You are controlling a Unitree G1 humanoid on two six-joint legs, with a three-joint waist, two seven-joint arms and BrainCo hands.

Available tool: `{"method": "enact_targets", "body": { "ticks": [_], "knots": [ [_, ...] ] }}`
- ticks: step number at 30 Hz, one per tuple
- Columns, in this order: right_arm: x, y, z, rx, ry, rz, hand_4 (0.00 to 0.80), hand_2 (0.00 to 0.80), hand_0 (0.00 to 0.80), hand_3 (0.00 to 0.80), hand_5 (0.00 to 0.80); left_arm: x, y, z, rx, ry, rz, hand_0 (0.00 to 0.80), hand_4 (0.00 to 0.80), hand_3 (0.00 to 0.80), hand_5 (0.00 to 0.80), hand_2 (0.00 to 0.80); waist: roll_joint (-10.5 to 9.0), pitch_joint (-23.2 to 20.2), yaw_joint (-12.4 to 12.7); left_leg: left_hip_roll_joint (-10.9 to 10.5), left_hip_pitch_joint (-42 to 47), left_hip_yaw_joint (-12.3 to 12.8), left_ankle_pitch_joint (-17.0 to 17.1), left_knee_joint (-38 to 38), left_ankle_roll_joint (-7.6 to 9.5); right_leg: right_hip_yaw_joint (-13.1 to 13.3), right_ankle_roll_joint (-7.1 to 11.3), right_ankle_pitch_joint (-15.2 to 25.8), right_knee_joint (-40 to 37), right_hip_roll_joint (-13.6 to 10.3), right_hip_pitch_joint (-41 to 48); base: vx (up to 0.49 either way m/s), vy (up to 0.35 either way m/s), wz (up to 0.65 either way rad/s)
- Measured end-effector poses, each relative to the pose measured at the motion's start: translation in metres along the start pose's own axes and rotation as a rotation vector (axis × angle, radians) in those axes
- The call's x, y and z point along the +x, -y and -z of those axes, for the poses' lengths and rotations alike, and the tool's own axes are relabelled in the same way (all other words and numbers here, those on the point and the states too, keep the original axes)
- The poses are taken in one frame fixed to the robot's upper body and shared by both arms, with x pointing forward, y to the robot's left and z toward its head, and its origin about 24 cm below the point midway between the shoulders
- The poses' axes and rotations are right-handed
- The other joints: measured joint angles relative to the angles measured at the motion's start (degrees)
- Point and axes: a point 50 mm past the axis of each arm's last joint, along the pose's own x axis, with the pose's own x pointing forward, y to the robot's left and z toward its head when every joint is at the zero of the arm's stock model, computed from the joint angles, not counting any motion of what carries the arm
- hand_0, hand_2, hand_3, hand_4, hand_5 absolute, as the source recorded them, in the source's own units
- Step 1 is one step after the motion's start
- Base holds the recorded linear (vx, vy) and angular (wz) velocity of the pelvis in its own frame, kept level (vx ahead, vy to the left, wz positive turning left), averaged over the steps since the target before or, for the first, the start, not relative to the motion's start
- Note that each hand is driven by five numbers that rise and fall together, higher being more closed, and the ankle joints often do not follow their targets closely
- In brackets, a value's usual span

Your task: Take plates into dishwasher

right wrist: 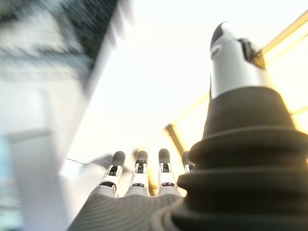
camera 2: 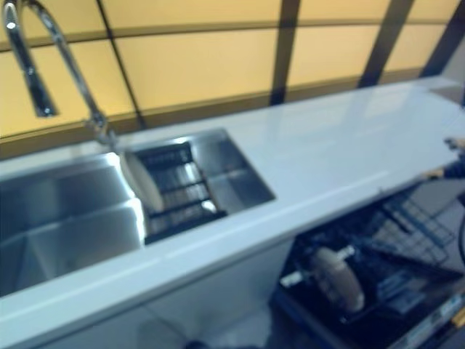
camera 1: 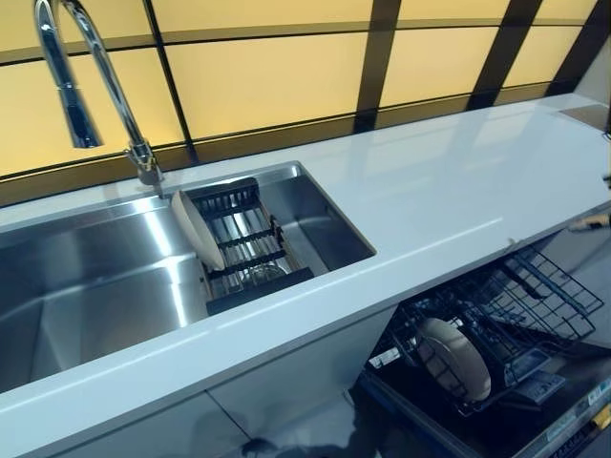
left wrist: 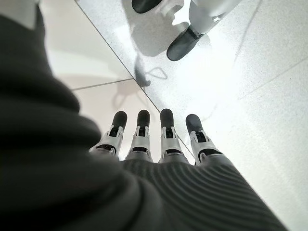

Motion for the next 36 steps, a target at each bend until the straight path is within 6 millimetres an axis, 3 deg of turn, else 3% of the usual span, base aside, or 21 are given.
{"method": "enact_targets", "body": {
  "ticks": [5,9,13,18,26,30,36],
  "knots": [
    [0.005,0.002,-0.061,-0.292,0.226,0.060,0.000,0.000,0.000,0.000,0.000,0.000,0.004,-0.007,0.032,0.017,0.023,0.000,0.000,0.000,0.000,0.000,-0.06,-0.1,4.0,-0.2,-0.5,-3.7,1.0,0.1,-0.07,-2.0,-0.23,-0.1,0.0,-0.2,0.4,0.048,0.019,0.40],
    [0.003,0.000,-0.096,-0.489,0.377,0.137,0.000,0.000,0.000,0.000,0.000,0.000,0.004,-0.007,0.035,0.011,0.027,0.000,0.000,0.000,0.000,0.000,-0.29,0.0,7.4,-0.6,-1.6,-6.2,1.7,0.1,-0.02,-2.6,-0.10,-0.6,-0.2,-0.4,0.2,0.018,0.009,0.32],
    [0.001,-0.004,-0.119,-0.639,0.503,0.232,0.000,0.000,0.000,0.000,0.000,0.000,0.003,-0.004,0.033,0.003,0.028,0.000,0.000,0.000,0.000,0.000,-0.99,0.6,8.8,-0.9,-3.6,-7.9,2.6,0.3,0.08,-4.0,-0.11,-0.6,-0.2,-0.7,-1.1,-0.035,0.018,0.25],
    [-0.005,-0.001,-0.142,-0.727,0.628,0.350,0.000,0.000,0.000,0.000,0.000,-0.001,-0.005,-0.009,0.009,0.018,0.016,0.000,0.000,0.000,0.000,0.000,-1.03,3.9,9.2,-1.4,-6.8,-9.5,3.7,0.3,0.51,-5.6,0.05,-0.2,-0.1,-1.2,-3.7,-0.049,0.043,0.19],
    [-0.003,-0.004,-0.151,-0.792,0.669,0.394,0.000,0.000,0.000,0.000,0.000,-0.001,-0.020,-0.028,-0.011,0.075,-0.020,0.000,0.000,0.000,0.000,0.000,0.58,9.4,10.3,-2.0,-9.7,-11.1,4.5,0.4,0.92,-7.0,-0.12,0.1,0.0,-1.8,-5.9,-0.055,0.027,0.11],
    [-0.002,0.006,-0.152,-0.782,0.652,0.439,0.000,0.000,0.000,0.000,0.000,-0.002,-0.023,-0.039,-0.039,0.123,-0.021,0.000,0.000,0.000,0.000,0.000,0.87,12.2,10.6,-2.1,-10.4,-11.3,4.6,0.4,0.95,-7.1,-0.12,0.1,0.0,-1.8,-6.7,-0.030,0.028,0.04],
    [-0.008,0.015,-0.175,-0.758,0.707,0.513,0.000,0.000,0.000,0.000,0.000,-0.003,-0.026,-0.053,-0.057,0.173,-0.025,0.000,0.000,0.000,0.000,0.000,1.63,15.0,10.7,-2.1,-10.5,-11.4,4.6,0.4,0.91,-7.2,-0.11,0.1,0.0,-1.8,-6.7,-0.023,0.018,0.00]
  ]
}}
